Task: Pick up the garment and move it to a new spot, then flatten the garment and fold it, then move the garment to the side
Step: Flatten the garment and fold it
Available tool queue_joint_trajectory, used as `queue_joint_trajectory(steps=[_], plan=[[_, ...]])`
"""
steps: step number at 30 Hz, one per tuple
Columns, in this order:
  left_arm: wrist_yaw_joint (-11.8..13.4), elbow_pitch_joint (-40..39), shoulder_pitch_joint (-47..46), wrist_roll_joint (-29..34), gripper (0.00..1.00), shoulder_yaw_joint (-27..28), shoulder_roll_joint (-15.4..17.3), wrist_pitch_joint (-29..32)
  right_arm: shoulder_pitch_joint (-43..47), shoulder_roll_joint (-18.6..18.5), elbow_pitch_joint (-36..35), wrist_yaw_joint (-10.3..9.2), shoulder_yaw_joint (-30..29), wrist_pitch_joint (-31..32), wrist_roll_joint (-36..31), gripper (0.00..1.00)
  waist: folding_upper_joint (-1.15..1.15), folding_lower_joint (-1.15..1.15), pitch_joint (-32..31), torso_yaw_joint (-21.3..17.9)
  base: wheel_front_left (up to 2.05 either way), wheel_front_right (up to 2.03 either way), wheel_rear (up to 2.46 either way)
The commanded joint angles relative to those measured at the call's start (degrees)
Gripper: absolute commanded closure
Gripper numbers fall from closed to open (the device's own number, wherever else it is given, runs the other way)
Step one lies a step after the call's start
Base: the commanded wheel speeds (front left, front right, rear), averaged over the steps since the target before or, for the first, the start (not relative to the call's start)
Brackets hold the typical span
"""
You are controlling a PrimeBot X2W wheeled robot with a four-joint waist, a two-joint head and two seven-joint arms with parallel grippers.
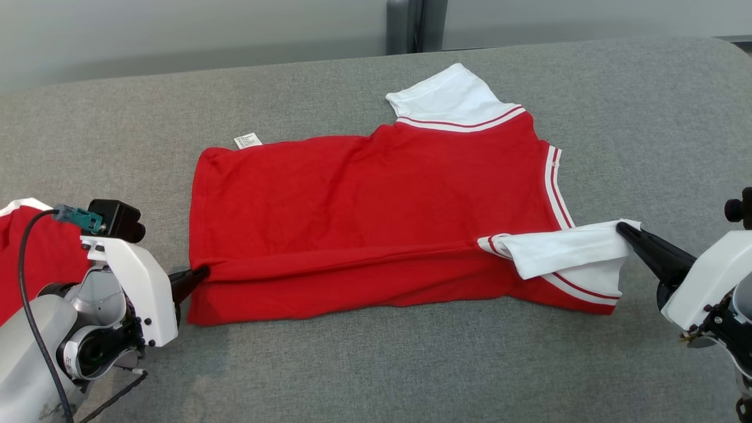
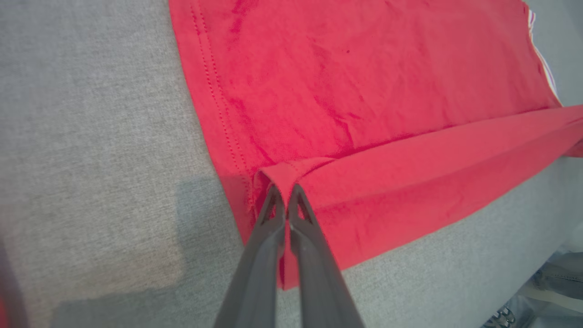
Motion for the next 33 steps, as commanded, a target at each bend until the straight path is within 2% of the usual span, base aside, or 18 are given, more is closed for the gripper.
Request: queue_joint_trajectory(steps=[1,16,30,31,32,33], plan=[[-0.6,1.3,-1.1,-0.5,1.00,0.1,-0.3,-0.1,-1.2,-0.5,0.9,0.12,0.1,-0.8,-0.2,1.00,0.00,0.00,0.0,-0.1,0.00,0.00,0.00],[-4.1,11.3,-6.0,-0.2,1.00,-0.6,-4.8,-0.4,-6.0,-0.9,9.4,0.12,4.2,-6.8,0.3,1.00,0.00,0.00,0.6,0.2,0.00,0.00,0.00],[-5.9,18.4,-8.5,0.2,1.00,-1.1,-6.8,-3.5,-10.4,-1.7,16.0,0.11,7.7,-11.6,1.4,0.99,0.00,0.00,0.7,-0.8,0.00,0.00,0.00],[-5.9,18.7,-8.6,0.3,0.87,-1.1,-6.9,-3.9,-10.6,-1.7,16.3,0.11,8.0,-11.9,1.5,0.99,0.00,0.00,0.6,-0.8,0.00,0.00,0.00],[-6.0,19.1,-8.6,0.3,0.76,-1.1,-7.2,-4.2,-10.7,-1.8,16.6,0.11,8.3,-12.1,1.7,0.68,0.00,0.00,0.5,-0.9,0.00,0.00,0.00],[-6.1,19.3,-8.7,0.2,0.61,-1.1,-7.3,-4.5,-10.9,-1.9,16.9,0.11,8.5,-12.3,1.8,0.61,0.00,0.00,0.5,-0.9,0.00,0.00,0.00]])
